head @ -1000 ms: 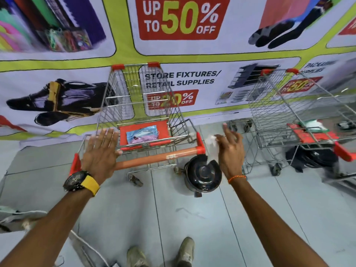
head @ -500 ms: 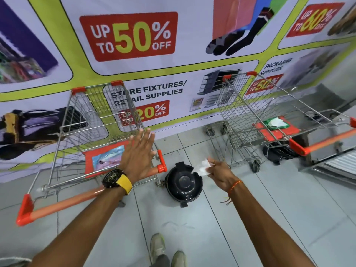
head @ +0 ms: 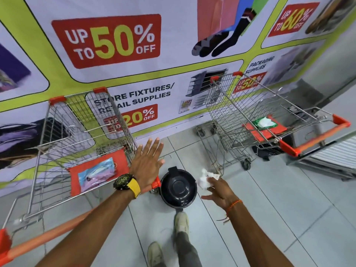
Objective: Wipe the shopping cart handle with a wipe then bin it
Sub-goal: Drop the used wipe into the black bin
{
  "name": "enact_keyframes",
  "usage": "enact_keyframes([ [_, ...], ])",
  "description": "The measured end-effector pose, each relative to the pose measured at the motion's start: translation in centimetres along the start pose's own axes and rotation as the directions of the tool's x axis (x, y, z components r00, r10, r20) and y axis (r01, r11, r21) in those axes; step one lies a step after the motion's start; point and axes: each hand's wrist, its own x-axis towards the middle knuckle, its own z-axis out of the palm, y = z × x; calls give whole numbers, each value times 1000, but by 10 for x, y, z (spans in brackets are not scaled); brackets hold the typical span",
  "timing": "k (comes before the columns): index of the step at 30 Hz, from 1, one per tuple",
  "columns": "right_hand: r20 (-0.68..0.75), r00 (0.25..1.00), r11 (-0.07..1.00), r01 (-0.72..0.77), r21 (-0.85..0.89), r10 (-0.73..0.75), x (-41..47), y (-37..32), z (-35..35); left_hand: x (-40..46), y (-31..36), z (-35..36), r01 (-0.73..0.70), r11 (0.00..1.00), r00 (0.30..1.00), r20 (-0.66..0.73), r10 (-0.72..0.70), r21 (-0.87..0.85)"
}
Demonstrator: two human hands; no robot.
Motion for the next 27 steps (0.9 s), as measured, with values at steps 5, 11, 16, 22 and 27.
enact_keyframes([
  [5,-148,978,988,154,29,-149,6,1,8,2,-8,12,17,999,999,36,-16,-36],
  [11,-207,956,961,159,-226,-207,23,-11,13,7,-13,18,23,997,1000,14,-22,-68],
  [16,-208,870,761,248,-600,-447,31,-5,10,8,-13,19,12,997,1000,-15,-14,-70],
  [22,-192,803,623,260,-738,-563,35,-2,15,9,-12,19,10,999,1000,-17,-11,-39],
  [27,-158,837,548,189,-814,-524,68,12,7,9,-12,20,18,999,1000,-9,-18,-46],
])
